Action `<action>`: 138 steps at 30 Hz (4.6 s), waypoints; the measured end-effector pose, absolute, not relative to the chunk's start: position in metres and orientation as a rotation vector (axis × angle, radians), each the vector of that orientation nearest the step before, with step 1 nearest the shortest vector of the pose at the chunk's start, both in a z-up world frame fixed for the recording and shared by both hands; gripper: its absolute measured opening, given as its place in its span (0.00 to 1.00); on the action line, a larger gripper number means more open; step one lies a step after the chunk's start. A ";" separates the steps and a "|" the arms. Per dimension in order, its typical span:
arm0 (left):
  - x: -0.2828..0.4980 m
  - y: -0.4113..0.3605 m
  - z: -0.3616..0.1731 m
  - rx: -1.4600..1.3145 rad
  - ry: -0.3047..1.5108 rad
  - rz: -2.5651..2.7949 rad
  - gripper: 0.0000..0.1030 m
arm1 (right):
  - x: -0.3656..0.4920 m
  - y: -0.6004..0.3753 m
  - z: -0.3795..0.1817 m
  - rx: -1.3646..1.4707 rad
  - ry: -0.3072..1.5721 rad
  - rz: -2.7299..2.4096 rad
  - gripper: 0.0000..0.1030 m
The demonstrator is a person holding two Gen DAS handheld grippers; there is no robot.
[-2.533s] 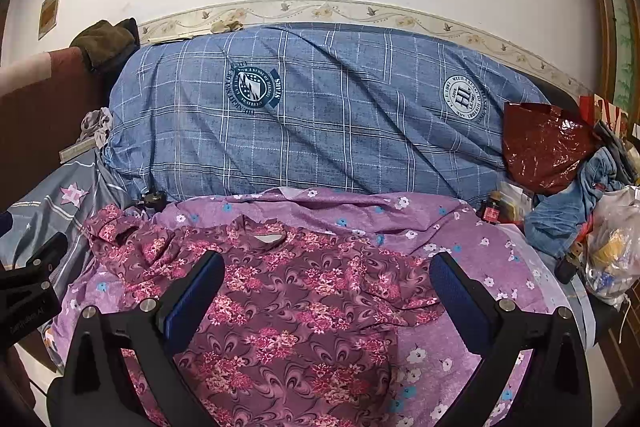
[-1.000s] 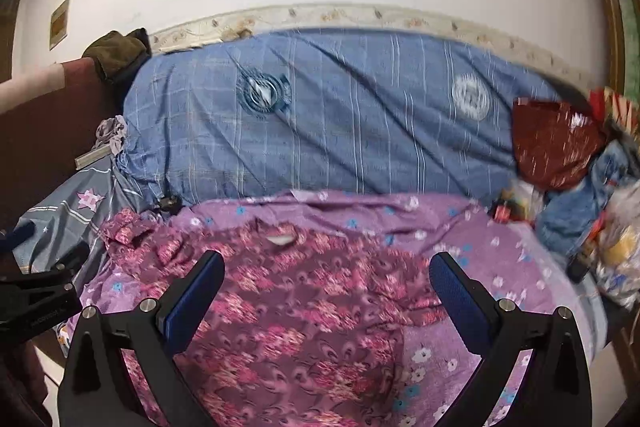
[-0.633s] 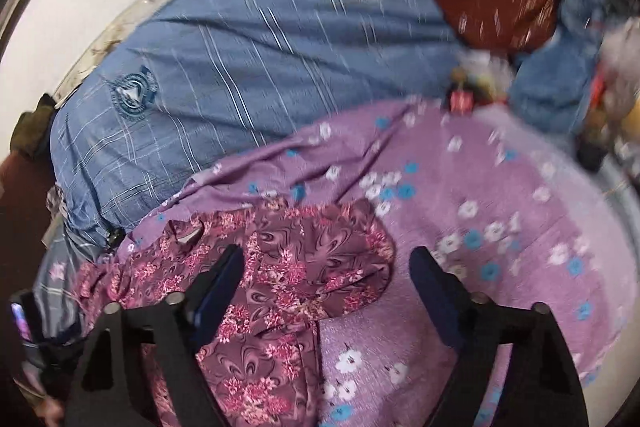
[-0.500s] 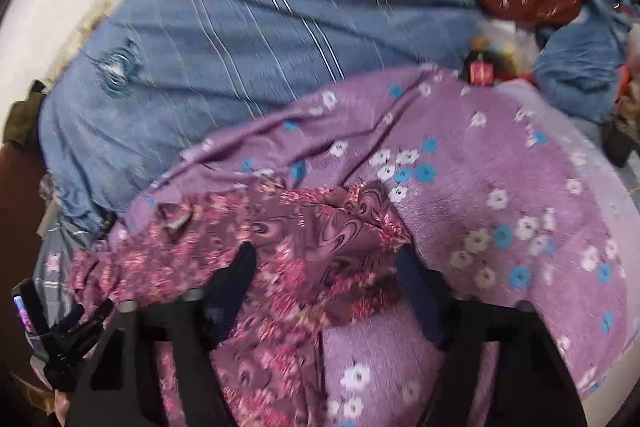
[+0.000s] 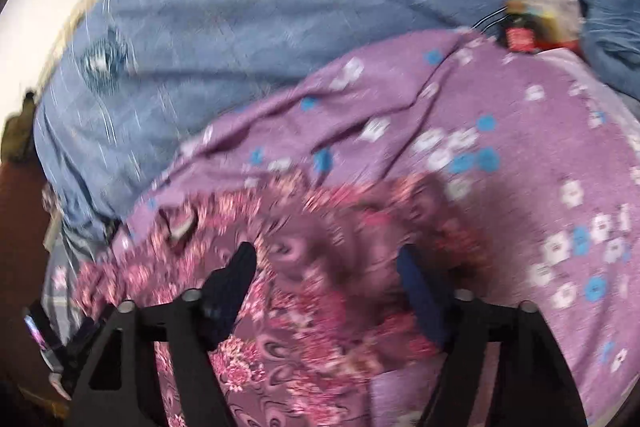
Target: Fold small clothes
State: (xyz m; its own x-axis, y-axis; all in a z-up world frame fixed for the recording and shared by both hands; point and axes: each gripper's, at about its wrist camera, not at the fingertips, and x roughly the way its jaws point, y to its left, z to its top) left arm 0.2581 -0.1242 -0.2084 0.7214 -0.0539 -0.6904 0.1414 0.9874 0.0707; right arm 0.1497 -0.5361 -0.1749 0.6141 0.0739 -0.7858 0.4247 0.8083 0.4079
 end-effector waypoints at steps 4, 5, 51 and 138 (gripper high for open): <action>0.256 -0.121 -0.209 0.125 0.753 -0.104 0.94 | 0.180 -0.523 -0.222 0.602 1.061 -0.274 0.68; 0.257 -0.118 -0.210 0.116 0.757 -0.100 0.94 | 0.179 -0.521 -0.226 0.599 1.037 -0.293 0.66; 0.283 0.145 -0.193 -0.404 0.718 0.394 0.89 | 0.238 -0.293 -0.224 0.697 1.122 0.299 0.13; 0.424 -0.052 -0.258 -0.064 1.098 -0.398 0.66 | 0.167 -0.537 -0.197 0.835 0.799 -0.227 0.41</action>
